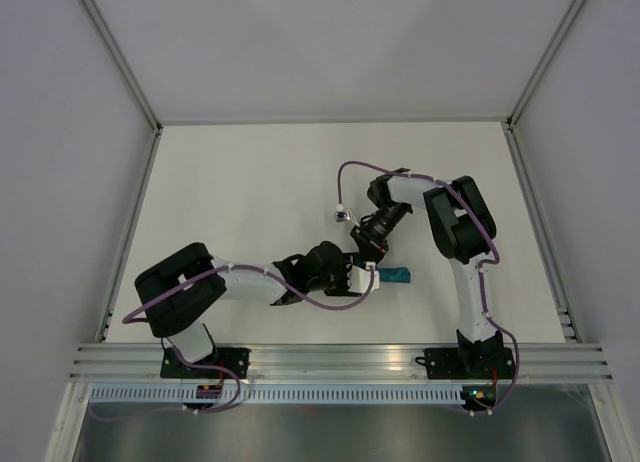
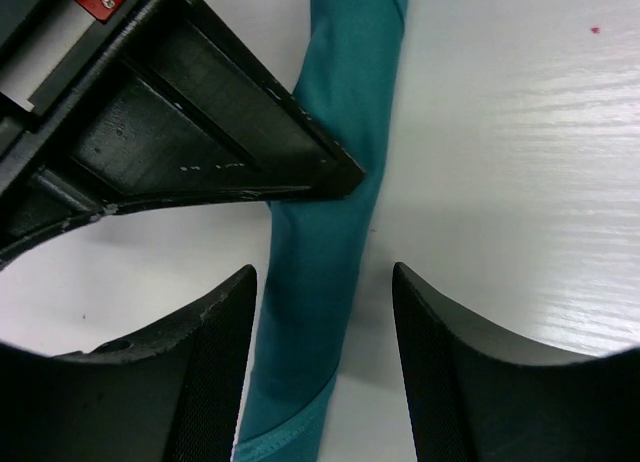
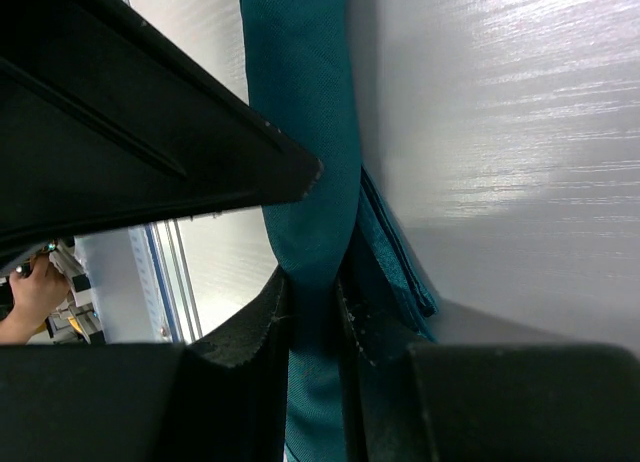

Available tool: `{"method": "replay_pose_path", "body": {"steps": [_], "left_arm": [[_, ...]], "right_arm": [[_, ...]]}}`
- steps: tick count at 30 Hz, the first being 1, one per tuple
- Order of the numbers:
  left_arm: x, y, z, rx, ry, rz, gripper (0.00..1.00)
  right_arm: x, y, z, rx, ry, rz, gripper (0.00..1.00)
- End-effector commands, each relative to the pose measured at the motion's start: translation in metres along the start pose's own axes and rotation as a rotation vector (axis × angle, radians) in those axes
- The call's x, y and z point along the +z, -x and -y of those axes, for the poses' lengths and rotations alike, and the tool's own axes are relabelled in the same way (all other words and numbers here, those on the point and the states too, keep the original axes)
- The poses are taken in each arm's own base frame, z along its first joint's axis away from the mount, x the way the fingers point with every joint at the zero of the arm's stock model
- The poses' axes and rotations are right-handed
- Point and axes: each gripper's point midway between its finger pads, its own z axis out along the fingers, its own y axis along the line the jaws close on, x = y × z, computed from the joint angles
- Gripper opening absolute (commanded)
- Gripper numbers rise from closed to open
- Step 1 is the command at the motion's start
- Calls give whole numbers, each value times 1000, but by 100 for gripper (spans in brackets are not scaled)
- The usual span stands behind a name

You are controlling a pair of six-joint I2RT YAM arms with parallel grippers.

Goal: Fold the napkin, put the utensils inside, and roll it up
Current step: Roll the napkin at the center of the board.

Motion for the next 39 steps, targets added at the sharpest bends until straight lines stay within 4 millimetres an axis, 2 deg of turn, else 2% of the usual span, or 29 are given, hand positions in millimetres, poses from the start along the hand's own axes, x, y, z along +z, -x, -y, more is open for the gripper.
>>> {"method": "replay_pose_path", "body": {"steps": [1,8,11,13,14,15,17,18,22,24,31,34,38,39], "left_arm": [[10,13,-24,60,79,18,62],[15,2,-8,72,11,-14,59],[16,-2,4,66,-54,-31,50],[18,-6,12,59,-97,-54,41],[19,-6,13,52,-107,-57,36],[19,-7,15,49,-122,-61,28],[18,-10,23,41,-161,-75,21],[18,-9,24,37,-169,-74,15],[16,-10,34,20,-224,-80,8],[15,-13,38,14,-248,-93,7],[11,-20,52,-33,-333,-128,6],[11,-19,53,-65,-362,-139,6],[11,-15,51,-113,-398,-145,6],[10,-17,49,-134,-405,-150,6]], "right_arm": [[6,-20,48,-94,-116,-98,15],[4,-21,48,-91,-113,-94,15],[4,-20,48,-93,-115,-93,15],[4,-20,48,-92,-117,-93,16],[3,-19,47,-91,-120,-91,19],[3,-19,47,-89,-120,-91,23],[1,-17,46,-93,-127,-85,32],[0,-16,46,-93,-130,-82,36],[-10,-6,43,-106,-156,-50,51],[-16,0,39,-109,-152,-27,54],[-47,23,32,-116,-199,87,60],[-69,32,33,-113,-233,176,61],[-107,33,34,-75,-293,319,61],[-120,39,33,-102,-332,363,61]]}}
